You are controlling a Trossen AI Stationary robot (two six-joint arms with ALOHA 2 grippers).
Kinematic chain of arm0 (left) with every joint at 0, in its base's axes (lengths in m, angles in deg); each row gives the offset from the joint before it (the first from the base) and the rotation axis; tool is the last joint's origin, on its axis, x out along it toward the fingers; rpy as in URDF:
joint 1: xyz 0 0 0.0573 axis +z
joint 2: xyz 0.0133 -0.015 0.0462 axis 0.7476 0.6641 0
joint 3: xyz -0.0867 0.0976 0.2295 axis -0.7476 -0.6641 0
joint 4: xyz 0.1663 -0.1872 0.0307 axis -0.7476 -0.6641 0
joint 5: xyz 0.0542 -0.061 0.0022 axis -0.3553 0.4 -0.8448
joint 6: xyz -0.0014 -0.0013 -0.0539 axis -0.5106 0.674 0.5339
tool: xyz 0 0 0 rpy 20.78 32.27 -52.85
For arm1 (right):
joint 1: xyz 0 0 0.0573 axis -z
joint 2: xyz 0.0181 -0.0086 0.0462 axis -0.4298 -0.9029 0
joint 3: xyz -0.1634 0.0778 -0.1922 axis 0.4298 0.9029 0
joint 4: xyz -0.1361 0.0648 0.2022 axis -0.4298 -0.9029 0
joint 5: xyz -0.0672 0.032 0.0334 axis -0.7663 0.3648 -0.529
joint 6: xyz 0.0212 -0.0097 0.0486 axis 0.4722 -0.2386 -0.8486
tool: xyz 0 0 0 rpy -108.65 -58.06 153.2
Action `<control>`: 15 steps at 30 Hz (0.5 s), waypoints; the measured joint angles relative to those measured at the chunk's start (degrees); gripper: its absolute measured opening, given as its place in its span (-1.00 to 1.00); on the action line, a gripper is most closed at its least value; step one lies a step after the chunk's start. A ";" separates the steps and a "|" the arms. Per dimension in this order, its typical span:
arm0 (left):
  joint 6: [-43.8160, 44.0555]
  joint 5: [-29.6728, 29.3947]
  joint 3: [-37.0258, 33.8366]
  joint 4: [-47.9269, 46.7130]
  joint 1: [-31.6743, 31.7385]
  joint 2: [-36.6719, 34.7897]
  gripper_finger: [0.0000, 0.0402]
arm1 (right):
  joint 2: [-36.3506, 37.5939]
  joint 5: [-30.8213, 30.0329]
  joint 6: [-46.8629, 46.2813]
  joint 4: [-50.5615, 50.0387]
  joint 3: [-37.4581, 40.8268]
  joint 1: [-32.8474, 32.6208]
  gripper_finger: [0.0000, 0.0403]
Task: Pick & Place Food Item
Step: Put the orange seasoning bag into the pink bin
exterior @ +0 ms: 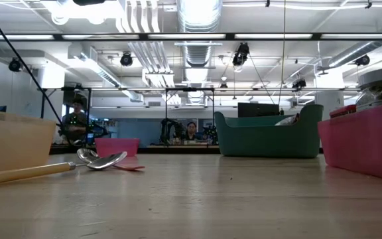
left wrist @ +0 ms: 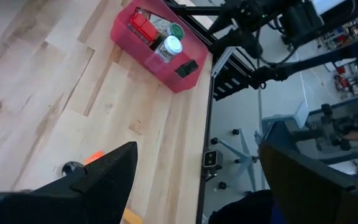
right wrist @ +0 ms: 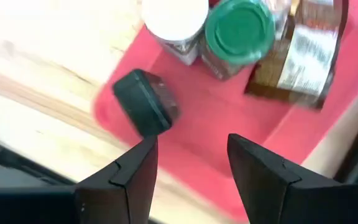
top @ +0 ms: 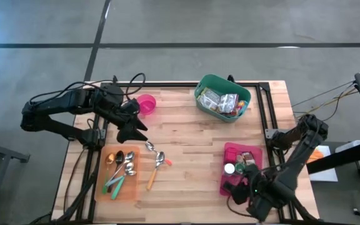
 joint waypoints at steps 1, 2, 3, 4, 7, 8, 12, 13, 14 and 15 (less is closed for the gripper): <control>0.68 -0.03 0.00 0.02 0.00 0.01 0.70 | 0.07 -0.40 -3.03 0.02 -0.28 -0.49 -0.05; 1.46 -0.10 0.00 0.02 0.00 0.01 0.70 | 0.09 -0.35 -5.10 -0.17 -0.35 -0.88 -0.05; 2.32 -0.18 0.00 0.02 0.00 0.00 0.70 | 0.08 -0.37 -6.55 -0.52 -0.33 -1.13 -0.05; 2.98 -0.20 0.00 0.04 0.00 0.02 0.70 | -0.19 -0.37 -7.64 -0.60 -0.24 -1.20 -0.05; 5.48 0.01 0.00 0.19 0.00 0.00 0.70 | -1.47 -1.21 -8.56 -0.39 0.03 -1.20 -0.05; 6.39 0.03 0.00 0.38 0.00 0.02 0.70 | -1.94 -1.77 -8.35 -0.53 0.12 -1.19 -0.05; 7.63 1.74 0.00 0.69 0.00 0.01 0.70 | -2.93 -1.28 4.10 -0.19 0.13 -1.16 -0.05; 7.60 2.10 0.00 0.71 0.00 0.01 0.70 | -3.06 -0.47 9.15 0.34 0.13 -1.18 -0.05; 7.57 2.20 0.00 0.69 -0.01 0.01 0.70 | -3.21 0.25 14.74 0.78 0.12 -1.18 -0.05; 7.27 2.23 0.00 0.72 -0.02 0.01 0.70 | -3.38 1.08 20.86 0.92 0.00 -1.20 -0.05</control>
